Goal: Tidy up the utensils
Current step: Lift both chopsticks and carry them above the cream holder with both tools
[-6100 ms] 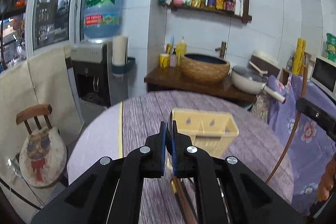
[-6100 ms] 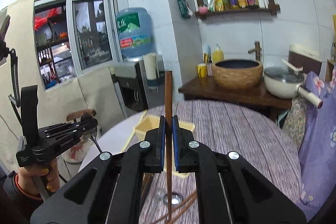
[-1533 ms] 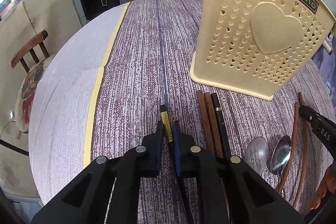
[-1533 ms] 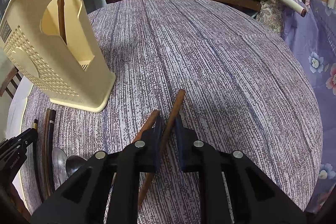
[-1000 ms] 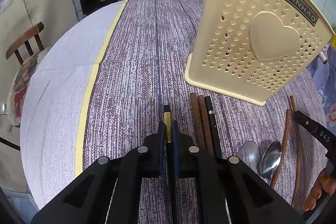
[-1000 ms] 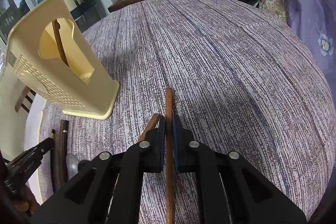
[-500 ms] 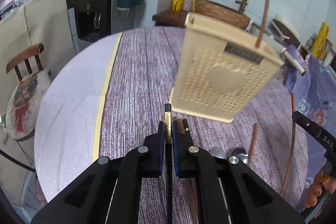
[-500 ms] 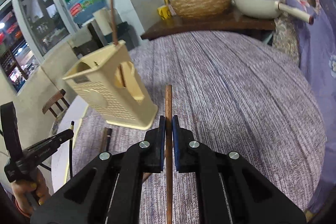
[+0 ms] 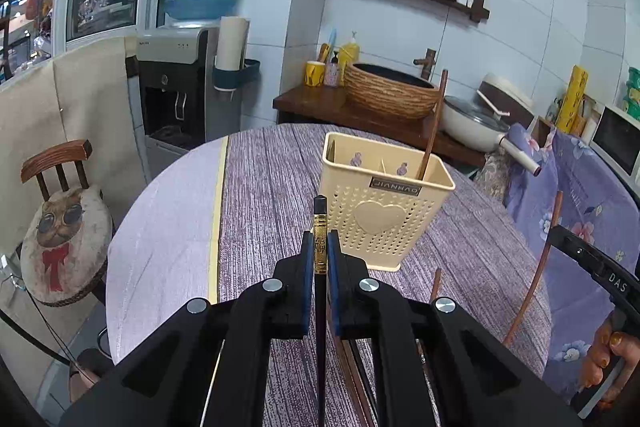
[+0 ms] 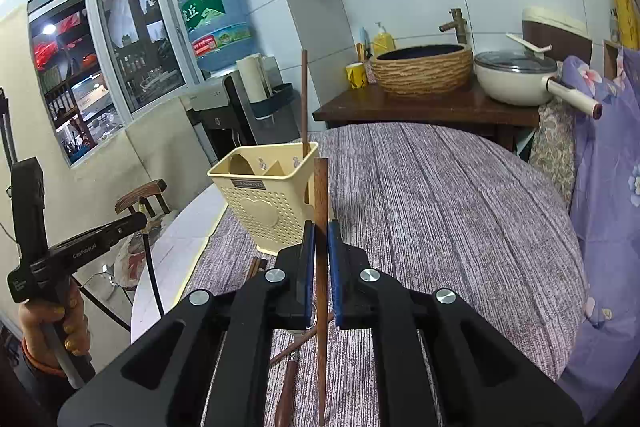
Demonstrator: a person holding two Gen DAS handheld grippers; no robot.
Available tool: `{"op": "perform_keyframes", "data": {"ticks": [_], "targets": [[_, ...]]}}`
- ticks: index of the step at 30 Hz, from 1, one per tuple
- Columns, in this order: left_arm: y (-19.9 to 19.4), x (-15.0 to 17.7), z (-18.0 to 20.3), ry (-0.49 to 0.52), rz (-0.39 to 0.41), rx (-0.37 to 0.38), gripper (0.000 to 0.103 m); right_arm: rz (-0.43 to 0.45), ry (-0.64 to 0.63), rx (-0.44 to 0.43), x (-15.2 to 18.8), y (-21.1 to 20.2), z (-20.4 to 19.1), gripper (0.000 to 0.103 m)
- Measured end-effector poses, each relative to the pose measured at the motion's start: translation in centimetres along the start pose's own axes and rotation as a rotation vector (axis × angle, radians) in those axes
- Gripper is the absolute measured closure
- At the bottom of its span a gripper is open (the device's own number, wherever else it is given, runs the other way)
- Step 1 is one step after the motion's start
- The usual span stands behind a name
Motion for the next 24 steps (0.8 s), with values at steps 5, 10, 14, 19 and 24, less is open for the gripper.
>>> {"op": "perform_keyframes", "data": {"ticks": [5,10,14,19,24], "targets": [[-1.0,-0.4,-0.2,-0.001,0.024,0.005,0.095,0.014,-0.029,-0.008,-0.5,-0.8,-0.8,0.095],[-1.8,-0.9,-0.2,-0.007,0.035,0.015,0.095,0.017,-0.046,-0.017,-0.9,-1.3,-1.3,0.095],[-2.2,-1.3,-0.5,-0.019,0.048,0.021,0.095,0.02,-0.047,-0.03,-1.2,-1.5,-1.6,0.095],[-2.4,-1.9,-0.3,-0.029,0.058,0.037,0.095,0.037,-0.052,-0.05,-2.4,-1.6,-2.3,0.095],[-2.6,-3.7,-0.3,-0.032,0.078,0.05,0.095,0.053,-0.055,-0.077,-4.6,-1.1,-3.4,0.095]]}}
Point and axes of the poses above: each gripper's, at about its wrist camera, not at the fingertips, and y roughly the way its jaws point, z to its right, x to its underside, the point moved 8 cm from there along y, roughly the way its jaws point, and after that the axes turned 9 degrees about z, right-handed, at the moved point
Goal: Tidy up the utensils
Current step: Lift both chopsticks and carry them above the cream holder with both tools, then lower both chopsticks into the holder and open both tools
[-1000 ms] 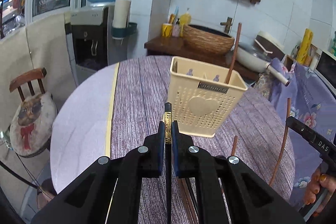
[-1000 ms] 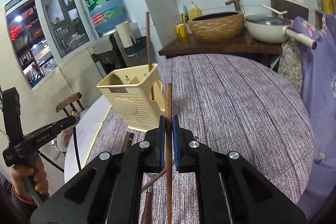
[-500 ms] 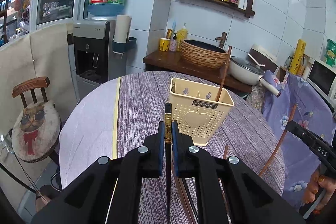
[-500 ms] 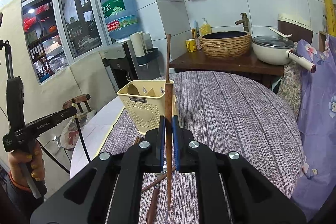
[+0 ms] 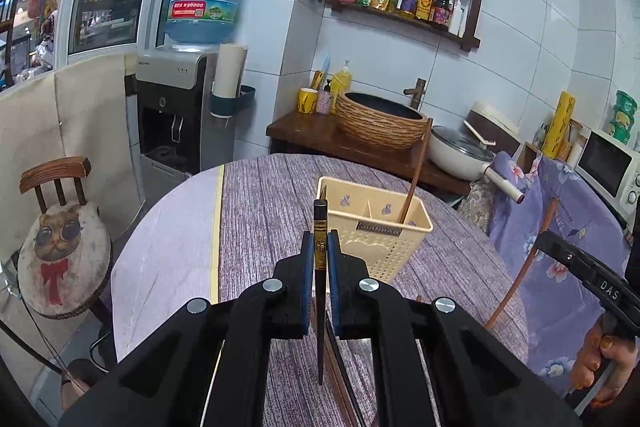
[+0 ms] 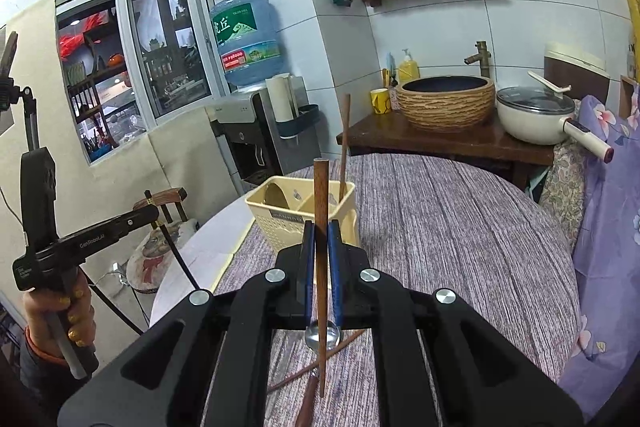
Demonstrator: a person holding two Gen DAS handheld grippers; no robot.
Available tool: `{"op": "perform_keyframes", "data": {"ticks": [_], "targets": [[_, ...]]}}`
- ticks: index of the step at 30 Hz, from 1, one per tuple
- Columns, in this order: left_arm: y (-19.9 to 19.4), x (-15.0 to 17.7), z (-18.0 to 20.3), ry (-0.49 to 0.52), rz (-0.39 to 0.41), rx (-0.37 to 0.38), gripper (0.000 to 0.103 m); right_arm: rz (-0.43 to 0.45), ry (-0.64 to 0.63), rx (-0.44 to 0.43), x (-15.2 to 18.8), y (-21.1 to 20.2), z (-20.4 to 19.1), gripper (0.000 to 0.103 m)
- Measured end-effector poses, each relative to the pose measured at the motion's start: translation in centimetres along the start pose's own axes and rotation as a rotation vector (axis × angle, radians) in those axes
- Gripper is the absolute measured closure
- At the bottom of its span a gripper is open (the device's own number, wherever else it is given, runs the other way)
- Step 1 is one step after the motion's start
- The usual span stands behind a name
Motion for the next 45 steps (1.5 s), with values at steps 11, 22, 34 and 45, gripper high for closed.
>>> {"op": "perform_keyframes", "data": {"ticks": [11,22,34,45], "targets": [[-0.2,-11.9,2.2,-0.021,0.165,0.022,0.095,0.161,-0.011,0.016,-11.1,2.9,-2.7,0.095],[5.9,-13.8,4.0,-0.002,0.226,-0.032,0.095,0.223,-0.057,0.127,-13.2,9.4,-2.1,0.095],[11.5,-4.6,2.4,-0.007,0.038,-0.054,0.095,0.079,-0.003,0.144,-5.0,14.5,0.4,0.095],[10.9,-3.5,2.5,0.003,0.015,-0.032,0.082,0.082,-0.024,0.143,-3.6,13.6,0.1,0.084]]}}
Point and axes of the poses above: each gripper's, at about its wrist camera, not at the fingertips, and y roughly the way its jaws point, z to its right, x to its underside, the point moved 8 cm from there along y, roughly the way its jaws point, and after that the axes turned 9 degrees about z, right-handed, at the moved point
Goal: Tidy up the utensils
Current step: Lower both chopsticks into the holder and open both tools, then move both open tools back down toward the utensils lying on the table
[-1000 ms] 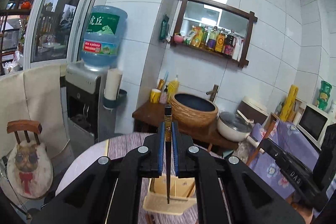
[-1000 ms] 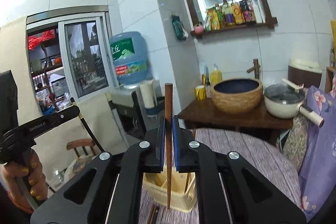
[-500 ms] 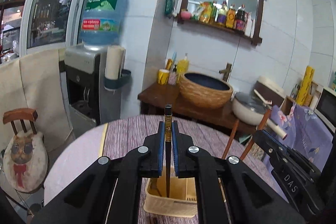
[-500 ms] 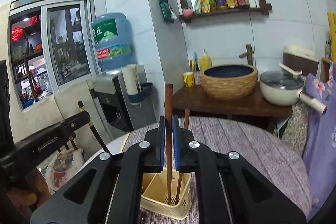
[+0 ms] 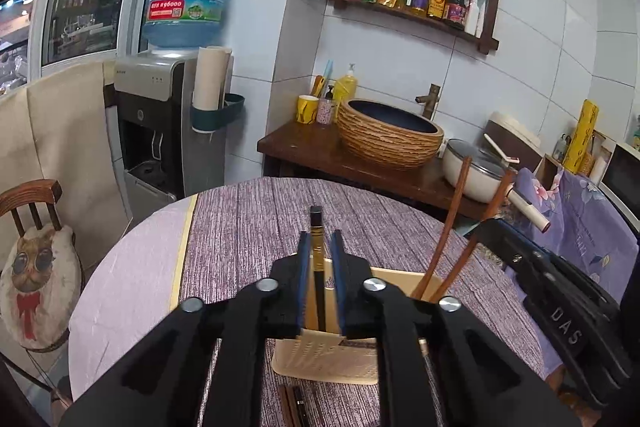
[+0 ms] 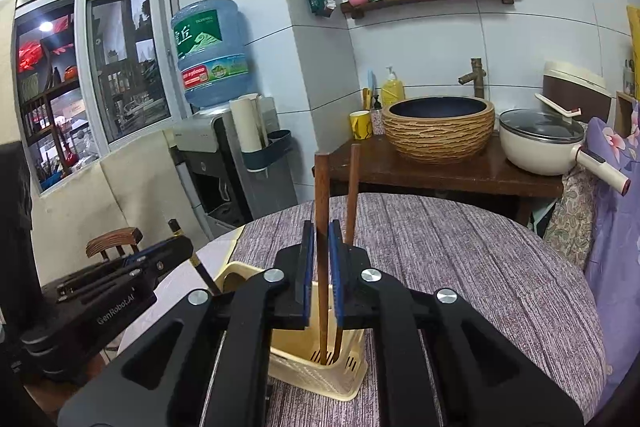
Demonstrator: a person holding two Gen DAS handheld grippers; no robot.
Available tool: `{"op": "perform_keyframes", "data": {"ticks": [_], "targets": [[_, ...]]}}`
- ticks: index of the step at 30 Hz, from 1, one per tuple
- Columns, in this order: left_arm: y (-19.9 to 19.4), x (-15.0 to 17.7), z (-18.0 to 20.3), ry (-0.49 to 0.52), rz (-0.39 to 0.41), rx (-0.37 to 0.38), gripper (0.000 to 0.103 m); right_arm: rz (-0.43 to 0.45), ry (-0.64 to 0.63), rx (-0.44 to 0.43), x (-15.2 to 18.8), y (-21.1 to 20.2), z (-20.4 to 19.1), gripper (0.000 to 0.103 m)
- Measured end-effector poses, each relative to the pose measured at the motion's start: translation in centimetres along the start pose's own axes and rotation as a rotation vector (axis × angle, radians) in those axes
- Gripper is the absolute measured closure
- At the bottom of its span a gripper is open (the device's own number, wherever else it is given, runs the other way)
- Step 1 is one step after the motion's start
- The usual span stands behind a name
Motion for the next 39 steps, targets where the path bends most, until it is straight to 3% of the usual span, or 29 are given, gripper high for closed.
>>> {"op": "perform_keyframes", "data": {"ticks": [2,4,8,13,18,22,26,31,39], "targets": [[-1.2,-0.2,0.1,0.003,0.032,0.005,0.052,0.041,-0.01,0.014,-0.3,-1.2,0.1,0.046],[-3.2,-0.4,0.0,0.008,0.077,0.008,0.045,0.053,-0.015,0.015,-0.1,-2.5,0.2,0.044],[-5.5,0.8,-1.0,-0.014,0.076,-0.008,0.027,0.022,-0.004,0.006,1.5,-4.7,0.8,0.044],[-7.0,4.9,-3.1,-0.064,0.001,-0.025,0.023,-0.056,0.031,0.033,5.7,-7.0,2.4,0.044],[-7.2,10.3,-4.9,-0.066,-0.096,-0.082,0.023,-0.186,0.042,0.119,11.6,-8.0,4.8,0.044],[-6.8,14.7,-6.3,-0.092,-0.194,-0.111,0.023,-0.313,0.124,0.16,16.7,-8.2,6.8,0.044],[-7.0,17.4,-7.2,-0.105,-0.246,-0.123,0.023,-0.386,0.16,0.192,19.8,-8.2,8.1,0.045],[-7.2,18.9,-7.5,-0.11,-0.27,-0.123,0.023,-0.443,0.233,0.18,21.6,-7.4,8.8,0.057],[-7.2,19.5,-6.4,-0.06,-0.281,-0.115,0.024,-0.501,0.194,0.202,21.9,-4.1,7.6,0.067]]}}
Point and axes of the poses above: each gripper's, at about its wrist camera, not at the fingertips, and y roughly the way its jaws point, z to its right, x to its underside, the point moved 8 cm from there along y, roughly the way its jaws point, and after that the axes turned 9 degrees about z, right-handed, at the moved point
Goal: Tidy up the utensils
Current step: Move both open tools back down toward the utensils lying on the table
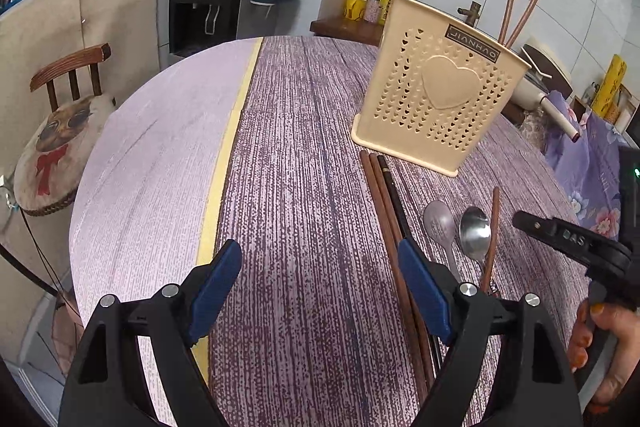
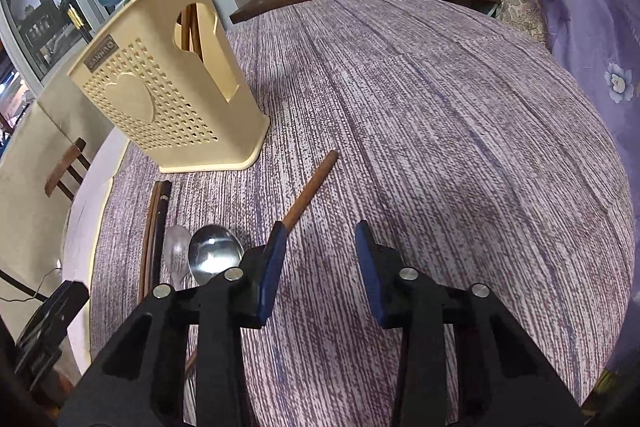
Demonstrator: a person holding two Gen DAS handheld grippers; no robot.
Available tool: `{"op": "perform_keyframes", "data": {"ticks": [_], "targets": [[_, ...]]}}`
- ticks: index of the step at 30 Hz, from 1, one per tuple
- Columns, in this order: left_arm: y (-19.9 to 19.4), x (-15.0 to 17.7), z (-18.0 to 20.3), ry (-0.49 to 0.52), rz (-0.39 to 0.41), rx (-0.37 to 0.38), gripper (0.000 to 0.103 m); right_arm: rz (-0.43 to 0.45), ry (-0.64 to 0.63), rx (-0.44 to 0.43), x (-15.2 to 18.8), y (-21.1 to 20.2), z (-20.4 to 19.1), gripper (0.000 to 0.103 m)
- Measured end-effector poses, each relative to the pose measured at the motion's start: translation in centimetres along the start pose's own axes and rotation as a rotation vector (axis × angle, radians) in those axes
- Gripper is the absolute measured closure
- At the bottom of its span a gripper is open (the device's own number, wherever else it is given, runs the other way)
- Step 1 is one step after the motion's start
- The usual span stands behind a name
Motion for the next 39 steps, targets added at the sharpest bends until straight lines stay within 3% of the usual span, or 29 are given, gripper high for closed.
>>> {"op": "perform_keyframes", "data": {"ticks": [6,14,25,27,32,39], "targets": [[0.3,0.6,-0.2,0.013,-0.018,-0.006,0.024,-0.026,-0.028,0.053,-0.7,2.1,-0.8,0.069],[0.7,0.9,-0.1,0.018,-0.029,-0.008,0.024,-0.039,-0.113,0.105,-1.5,3.6,-1.5,0.086],[1.3,0.9,1.6,0.052,-0.045,0.016,0.025,-0.064,-0.046,-0.007,-1.9,3.5,-1.1,0.089],[1.4,0.8,1.9,0.067,-0.046,0.017,0.027,-0.062,-0.031,-0.025,-2.1,3.2,-1.0,0.089],[2.7,0.5,3.3,0.082,-0.082,0.046,0.045,-0.068,-0.026,-0.064,-1.9,2.8,-1.4,0.09],[5.3,0.7,4.1,0.144,-0.125,0.021,0.061,-0.029,-0.074,-0.06,-1.7,1.1,-2.6,0.091]]}}
Point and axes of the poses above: each gripper's, at about its wrist camera, not at the fingertips, and y roughly the way its jaws point, z to its right, x to its underside, the point moved 8 cm from there along y, roughly the way its jaws point, and after that the axes turned 9 degrees about z, right-handed, at the moved point
